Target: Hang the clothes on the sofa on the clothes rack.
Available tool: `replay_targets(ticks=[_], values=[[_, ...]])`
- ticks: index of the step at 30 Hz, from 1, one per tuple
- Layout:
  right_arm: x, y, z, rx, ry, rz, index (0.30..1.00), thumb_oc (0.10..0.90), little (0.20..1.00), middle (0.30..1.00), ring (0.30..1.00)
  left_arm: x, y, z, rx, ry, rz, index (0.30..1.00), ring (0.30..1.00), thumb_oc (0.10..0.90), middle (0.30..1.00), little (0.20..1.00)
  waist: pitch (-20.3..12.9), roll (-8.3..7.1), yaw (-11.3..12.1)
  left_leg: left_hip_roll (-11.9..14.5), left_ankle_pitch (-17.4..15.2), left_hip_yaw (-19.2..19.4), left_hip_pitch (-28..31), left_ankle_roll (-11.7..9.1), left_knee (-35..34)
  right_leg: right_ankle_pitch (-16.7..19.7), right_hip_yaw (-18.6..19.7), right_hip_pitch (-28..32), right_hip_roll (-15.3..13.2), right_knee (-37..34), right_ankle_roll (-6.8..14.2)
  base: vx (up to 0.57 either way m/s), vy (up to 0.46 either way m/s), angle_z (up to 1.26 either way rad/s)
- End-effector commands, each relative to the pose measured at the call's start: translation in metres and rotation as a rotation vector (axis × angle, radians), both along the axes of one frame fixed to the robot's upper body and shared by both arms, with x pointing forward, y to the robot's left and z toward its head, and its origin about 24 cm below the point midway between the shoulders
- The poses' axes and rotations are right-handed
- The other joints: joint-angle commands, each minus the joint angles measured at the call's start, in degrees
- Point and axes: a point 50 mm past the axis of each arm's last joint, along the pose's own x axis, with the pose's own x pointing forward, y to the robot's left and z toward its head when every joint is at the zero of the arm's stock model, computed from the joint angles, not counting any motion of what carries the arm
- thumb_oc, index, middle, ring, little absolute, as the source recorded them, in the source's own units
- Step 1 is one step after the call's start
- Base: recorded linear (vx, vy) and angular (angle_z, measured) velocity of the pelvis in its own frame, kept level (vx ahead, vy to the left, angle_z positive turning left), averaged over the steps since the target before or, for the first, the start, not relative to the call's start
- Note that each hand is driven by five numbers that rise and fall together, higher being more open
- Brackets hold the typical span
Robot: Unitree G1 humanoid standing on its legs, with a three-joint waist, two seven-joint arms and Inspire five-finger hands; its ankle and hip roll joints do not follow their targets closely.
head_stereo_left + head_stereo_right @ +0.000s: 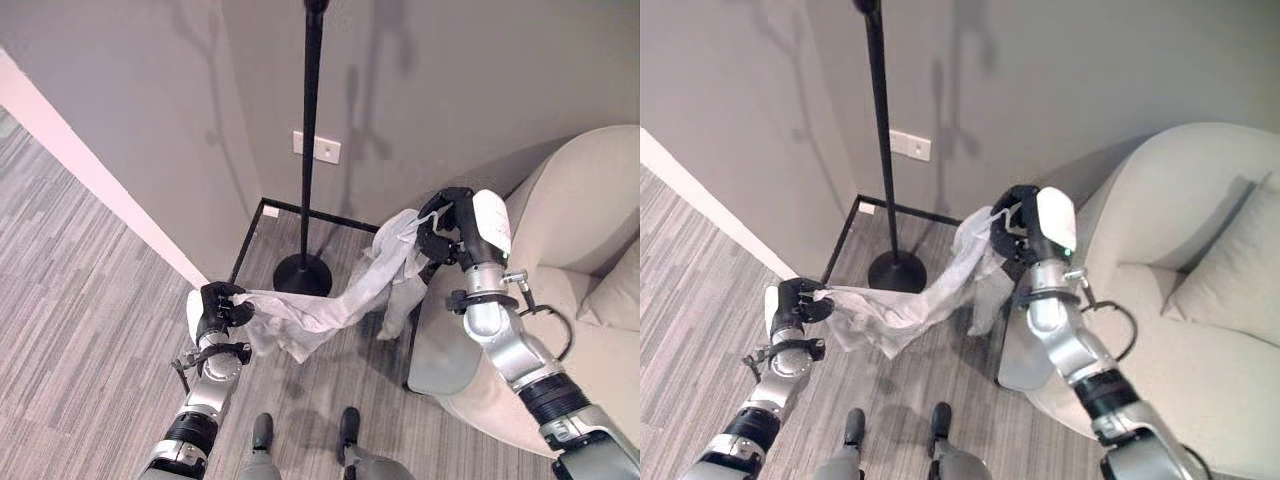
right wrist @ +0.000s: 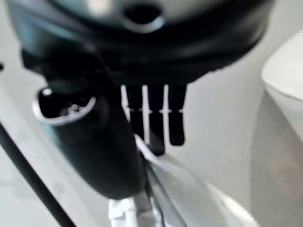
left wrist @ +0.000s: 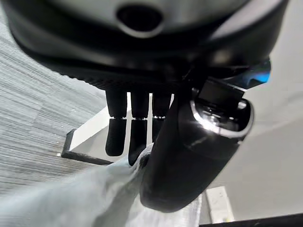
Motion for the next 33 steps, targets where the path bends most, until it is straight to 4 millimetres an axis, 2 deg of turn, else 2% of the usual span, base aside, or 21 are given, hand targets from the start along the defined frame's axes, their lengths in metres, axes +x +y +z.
replay_targets(ticks=[1,3,6,7,9,12,13,15,17,19,20,21,22,24,25,26,28,29,30,31,33], values=[[-0.006,0.003,0.055,0.012,-0.288,0.058,0.300,0.400,0.300,0.300,0.300,0.016,0.003,0.041,0.003,-0.243,0.002,0.300,0.300,0.400,0.300,0.300,-8.00,-1.02,0.61,2.28,-5.37,3.37,1.77,0.43,1.80,-7.50,0.41,-1.53,-0.27,0.29,2.50,0.05,0.011,0.06],[-0.007,0.001,0.056,0.015,-0.306,0.041,0.300,0.400,0.300,0.300,0.300,0.014,0.004,0.042,-0.010,-0.255,0.004,0.300,0.300,0.400,0.300,0.300,-8.43,-0.89,0.77,2.29,-5.41,3.41,2.13,0.41,1.55,-7.56,0.38,-1.23,-0.27,0.29,2.54,0.04,0.009,0.04],[-0.015,-0.009,0.072,-0.028,-0.402,-0.018,0.300,0.400,0.300,0.300,0.300,0.007,0.017,0.049,0.045,-0.287,0.031,0.300,0.300,0.400,0.300,0.300,-9.84,-0.38,0.94,2.24,-5.43,3.51,3.18,0.39,0.83,-7.70,0.40,-0.61,-0.29,0.29,2.71,0.05,0.017,0.00],[-0.024,-0.024,0.095,-0.108,-0.506,-0.085,0.300,0.400,0.300,0.300,0.300,0.004,0.034,0.070,0.164,-0.354,0.051,0.300,0.300,0.400,0.300,0.300,-11.03,-0.09,1.05,2.26,-5.62,3.43,3.90,0.28,0.55,-8.01,0.36,-0.05,-0.17,0.29,2.79,0.06,0.005,0.00],[-0.028,-0.046,0.113,-0.155,-0.562,-0.171,0.300,0.400,0.300,0.300,0.300,0.003,0.050,0.091,0.282,-0.413,0.073,0.300,0.300,0.400,0.300,0.300,-11.73,0.02,1.29,2.40,-5.93,3.43,4.57,0.18,0.56,-8.36,0.48,0.58,0.06,0.29,2.80,0.03,-0.001,0.00],[-0.028,-0.067,0.140,-0.239,-0.613,-0.260,0.300,0.400,0.300,0.300,0.300,0.003,0.078,0.125,0.409,-0.498,0.142,0.300,0.300,0.400,0.300,0.300,-12.66,0.17,1.72,2.82,-6.98,3.24,5.26,0.09,1.42,-8.91,0.88,1.50,0.47,0.29,2.72,0.02,-0.011,0.00],[-0.027,-0.067,0.141,-0.239,-0.617,-0.258,0.300,0.400,0.300,0.300,0.300,0.003,0.079,0.126,0.409,-0.501,0.145,0.300,0.300,0.400,0.300,0.300,-12.49,0.06,1.58,2.57,-6.63,3.21,4.91,0.18,1.59,-8.55,0.89,1.25,0.23,0.29,2.73,0.01,-0.032,-0.07],[-0.027,-0.090,0.168,-0.327,-0.636,-0.357,0.300,0.400,0.300,0.300,0.300,0.006,0.100,0.165,0.501,-0.594,0.210,0.300,0.300,0.400,0.300,0.300,-11.79,-0.25,2.22,2.80,-7.90,2.69,3.24,-0.19,10.25,-9.49,1.33,2.92,0.71,0.29,2.01,-0.03,-0.045,-0.01],[-0.028,-0.101,0.186,-0.374,-0.655,-0.411,0.300,0.400,0.300,0.300,0.300,0.010,0.108,0.183,0.549,-0.627,0.239,0.300,0.300,0.400,0.300,0.300,-9.99,-0.90,2.57,1.43,-7.08,2.21,0.28,-0.73,16.74,-9.60,0.73,4.03,-0.07,0.29,1.57,-0.09,-0.014,0.10],[-0.028,-0.107,0.204,-0.388,-0.676,-0.445,0.300,0.400,0.300,0.300,0.300,0.015,0.115,0.201,0.590,-0.650,0.265,0.300,0.300,0.400,0.300,0.300,-8.21,-1.69,3.39,-2.28,-7.28,0.25,-2.70,-0.06,21.27,-9.64,0.52,5.22,-0.86,0.29,1.39,-0.03,0.000,0.06],[-0.027,-0.110,0.217,-0.409,-0.678,-0.464,0.300,0.400,0.300,0.300,0.300,0.017,0.121,0.215,0.637,-0.663,0.282,0.300,0.300,0.400,0.300,0.300,-8.13,-2.66,3.50,-6.24,-11.21,0.75,-4.72,2.05,20.07,-9.49,0.36,5.81,-1.44,0.29,1.69,0.06,0.018,0.09],[-0.025,-0.112,0.219,-0.436,-0.661,-0.480,0.300,0.400,0.300,0.300,0.300,0.017,0.123,0.218,0.653,-0.658,0.283,0.300,0.300,0.400,0.300,0.300,-8.43,-2.64,3.72,-7.71,-11.43,1.32,-4.85,2.96,18.43,-9.27,0.50,5.98,-1.24,0.29,1.85,0.15,0.053,0.07],[-0.022,-0.110,0.227,-0.493,-0.647,-0.491,0.300,0.400,0.300,0.300,0.300,0.016,0.127,0.223,0.660,-0.657,0.296,0.300,0.300,0.400,0.300,0.300,-8.55,-2.69,4.67,-10.62,-9.23,1.57,-6.78,4.00,16.07,-9.22,1.34,6.57,-0.22,0.29,1.78,0.16,0.077,-0.05],[-0.017,-0.104,0.235,-0.505,-0.652,-0.486,0.300,0.400,0.300,0.300,0.300,0.017,0.129,0.228,0.658,-0.670,0.307,0.300,0.300,0.400,0.300,0.300,-8.13,-2.21,5.73,-11.87,-4.31,2.26,-10.64,3.80,13.98,-10.21,3.01,7.86,1.82,0.29,1.29,0.16,0.043,-0.44],[-0.013,-0.105,0.240,-0.526,-0.648,-0.508,0.300,0.400,0.300,0.300,0.300,0.018,0.128,0.233,0.661,-0.686,0.304,0.300,0.300,0.400,0.300,0.300,-7.65,-1.96,7.31,-11.56,-0.54,3.22,-12.89,3.49,12.67,-11.64,4.48,9.55,4.06,0.29,0.35,0.32,0.031,-1.09],[-0.005,-0.107,0.235,-0.515,-0.608,-0.519,0.300,0.400,0.300,0.300,0.300,0.017,0.128,0.233,0.670,-0.677,0.296,0.300,0.300,0.400,0.300,0.300,-8.54,-2.13,8.38,-10.87,-1.08,5.15,-10.84,4.89,10.43,-13.33,5.48,12.22,5.66,0.29,-0.18,0.41,0.036,-1.04],[-0.002,-0.112,0.227,-0.511,-0.566,-0.539,0.300,0.400,0.300,0.300,0.300,0.017,0.127,0.233,0.669,-0.676,0.292,0.300,0.300,0.400,0.300,0.300,-9.20,-3.72,8.51,-11.19,-1.68,5.40,-9.46,6.16,11.06,-14.63,5.73,14.41,5.63,1.51,-0.64,0.37,0.020,-0.66],[-0.001,-0.116,0.225,-0.534,-0.548,-0.565,0.300,0.400,0.300,0.300,0.300,0.016,0.127,0.235,0.672,-0.687,0.290,0.300,0.300,0.400,0.300,0.300,-9.19,-5.13,8.95,-11.11,-2.85,5.81,-8.66,6.69,12.06,-16.03,5.57,14.89,5.61,4.75,-0.50,0.26,-0.010,-0.32],[0.000,-0.116,0.224,-0.536,-0.538,-0.566,0.300,0.400,0.300,0.300,0.300,0.014,0.128,0.237,0.676,-0.691,0.297,0.300,0.300,0.400,0.300,0.300,-9.24,-5.66,9.22,-10.73,-2.98,6.23,-8.42,7.04,12.45,-16.27,5.38,14.60,6.00,7.04,-0.16,0.29,-0.007,-0.26],[0.004,-0.117,0.222,-0.541,-0.521,-0.581,0.300,0.400,0.300,0.300,0.300,0.012,0.132,0.237,0.680,-0.688,0.315,0.300,0.300,0.400,0.300,0.300,-9.51,-6.76,10.13,-10.41,-4.46,7.47,-7.35,7.56,13.27,-17.61,4.72,14.40,6.33,11.39,1.19,0.27,0.021,-0.36],[0.012,-0.114,0.219,-0.525,-0.485,-0.586,0.300,0.400,0.300,0.300,0.300,0.009,0.136,0.241,0.668,-0.698,0.346,0.300,0.300,0.400,0.300,0.300,-8.73,-7.11,11.59,-9.35,-6.56,9.16,-4.65,8.52,14.09,-16.12,0.78,11.64,4.44,21.70,6.48,0.24,0.040,-0.69]])
